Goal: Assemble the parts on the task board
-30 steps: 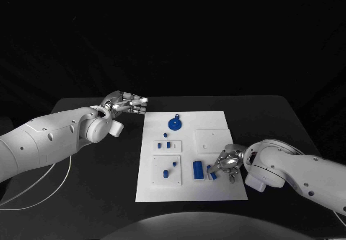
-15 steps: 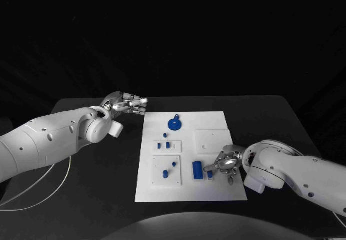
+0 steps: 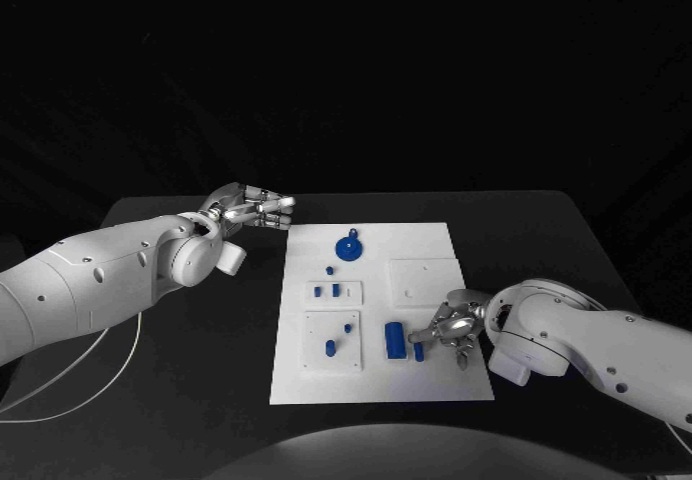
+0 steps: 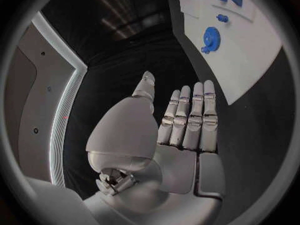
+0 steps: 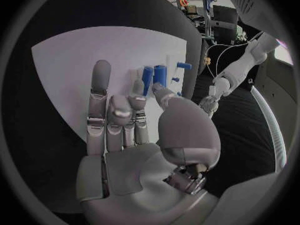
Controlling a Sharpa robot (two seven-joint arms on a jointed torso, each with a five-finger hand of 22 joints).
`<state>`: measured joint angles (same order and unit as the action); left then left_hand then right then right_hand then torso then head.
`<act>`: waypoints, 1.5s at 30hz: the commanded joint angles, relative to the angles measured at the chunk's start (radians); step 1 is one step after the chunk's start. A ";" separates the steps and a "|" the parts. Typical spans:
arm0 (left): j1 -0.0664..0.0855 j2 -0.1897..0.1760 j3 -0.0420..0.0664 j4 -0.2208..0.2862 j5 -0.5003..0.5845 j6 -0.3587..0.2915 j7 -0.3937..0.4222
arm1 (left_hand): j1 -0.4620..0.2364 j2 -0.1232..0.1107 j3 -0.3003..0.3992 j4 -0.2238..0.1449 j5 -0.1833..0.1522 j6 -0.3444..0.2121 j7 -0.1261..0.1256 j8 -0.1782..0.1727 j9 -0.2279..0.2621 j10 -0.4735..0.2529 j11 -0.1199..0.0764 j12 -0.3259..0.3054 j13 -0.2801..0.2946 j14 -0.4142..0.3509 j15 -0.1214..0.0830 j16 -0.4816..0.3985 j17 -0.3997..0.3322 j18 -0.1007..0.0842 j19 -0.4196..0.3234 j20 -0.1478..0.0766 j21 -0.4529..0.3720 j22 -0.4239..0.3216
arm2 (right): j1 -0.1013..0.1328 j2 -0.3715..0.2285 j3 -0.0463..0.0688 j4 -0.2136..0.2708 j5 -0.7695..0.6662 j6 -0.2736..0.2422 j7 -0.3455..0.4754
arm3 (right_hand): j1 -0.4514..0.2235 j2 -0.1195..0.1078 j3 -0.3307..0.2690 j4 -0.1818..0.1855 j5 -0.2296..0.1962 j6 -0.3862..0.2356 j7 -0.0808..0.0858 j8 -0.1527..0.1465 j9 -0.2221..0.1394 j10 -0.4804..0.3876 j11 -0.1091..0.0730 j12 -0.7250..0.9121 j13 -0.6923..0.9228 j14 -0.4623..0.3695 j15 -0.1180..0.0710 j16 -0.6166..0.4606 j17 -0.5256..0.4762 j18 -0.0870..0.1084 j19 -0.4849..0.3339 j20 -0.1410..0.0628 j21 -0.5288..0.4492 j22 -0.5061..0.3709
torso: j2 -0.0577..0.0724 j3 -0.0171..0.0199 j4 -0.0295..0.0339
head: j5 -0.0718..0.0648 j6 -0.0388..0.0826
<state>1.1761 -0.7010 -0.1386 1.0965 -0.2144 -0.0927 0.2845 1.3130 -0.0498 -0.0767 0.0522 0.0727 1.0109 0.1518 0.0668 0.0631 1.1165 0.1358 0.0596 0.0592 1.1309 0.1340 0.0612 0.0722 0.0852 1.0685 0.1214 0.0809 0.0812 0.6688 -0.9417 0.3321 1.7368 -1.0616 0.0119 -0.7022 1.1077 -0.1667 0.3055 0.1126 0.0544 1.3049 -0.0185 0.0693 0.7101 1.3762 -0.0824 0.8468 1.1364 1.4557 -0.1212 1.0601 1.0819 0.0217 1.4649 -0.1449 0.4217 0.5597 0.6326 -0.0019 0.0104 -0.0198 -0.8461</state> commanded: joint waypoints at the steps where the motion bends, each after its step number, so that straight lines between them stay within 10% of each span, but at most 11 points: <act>1: -0.001 0.001 0.001 0.001 -0.002 0.014 0.003 | -0.007 -0.002 0.001 0.005 -0.003 -0.008 0.000 -0.002 0.001 -0.002 0.002 0.001 0.000 -0.009 0.000 0.002 -0.001 -0.012 -0.005 0.000 -0.002 -0.001 | -0.001 -0.002 0.000 -0.003 -0.015 0.028 -0.042 | 0.010 0.000 -0.007 -0.016 -0.006 0.000 -0.004 -0.003 0.003 0.005 0.000 -0.001 0.002 0.001 -0.004 0.002 0.001 -0.006 0.040 -0.005 0.006 -0.002 | 0.000 -0.0001 0.0001 | -0.001 0.000; 26: -0.001 -0.003 0.000 0.001 -0.006 0.016 -0.001 | -0.005 -0.001 0.002 0.006 -0.003 -0.006 0.000 -0.002 0.001 -0.001 0.002 0.001 0.000 -0.009 0.000 0.002 -0.001 -0.012 -0.006 -0.001 -0.003 -0.002 | -0.001 -0.035 0.001 0.023 0.007 0.125 -0.002 | 0.000 -0.032 -0.146 0.080 -0.006 0.005 0.001 -0.004 0.024 0.007 0.003 -0.005 0.015 0.002 -0.001 0.004 0.007 -0.004 0.040 -0.002 0.009 -0.010 | -0.001 0.0001 -0.0008 | -0.002 0.004; 45: -0.001 -0.004 0.000 0.000 -0.010 0.020 -0.005 | -0.002 0.000 0.002 0.003 0.000 -0.006 0.000 -0.002 0.001 -0.001 0.002 0.001 0.000 -0.009 0.000 0.002 -0.001 -0.013 -0.006 -0.001 -0.002 -0.002 | -0.002 -0.053 0.002 0.026 0.002 0.206 0.001 | 0.042 -0.005 -0.135 -0.015 -0.004 0.005 -0.001 -0.004 0.020 0.008 0.004 -0.001 0.018 0.002 0.002 0.008 0.008 -0.003 0.039 0.002 0.010 -0.012 | 0.001 -0.0004 0.0010 | -0.005 0.001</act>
<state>1.1761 -0.7058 -0.1394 1.0954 -0.2189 -0.0882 0.2767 1.3130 -0.0498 -0.0767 0.0522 0.0727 1.0109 0.1518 0.0667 0.0631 1.1165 0.1357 0.0596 0.0592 1.1309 0.1340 0.0612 0.0722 0.0852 1.0686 0.1213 0.0809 0.0805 0.6679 -0.9958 0.3338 1.7625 -1.0568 0.1846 -0.7020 1.1543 -0.1722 0.1689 0.1004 0.0543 1.3046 -0.0183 0.0692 0.7313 1.3796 -0.0787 0.8469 1.1539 1.4555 -0.1207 1.0641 1.0886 0.0219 1.4648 -0.1445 0.4257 0.5483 0.6328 -0.0016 0.0103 -0.0250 -0.8439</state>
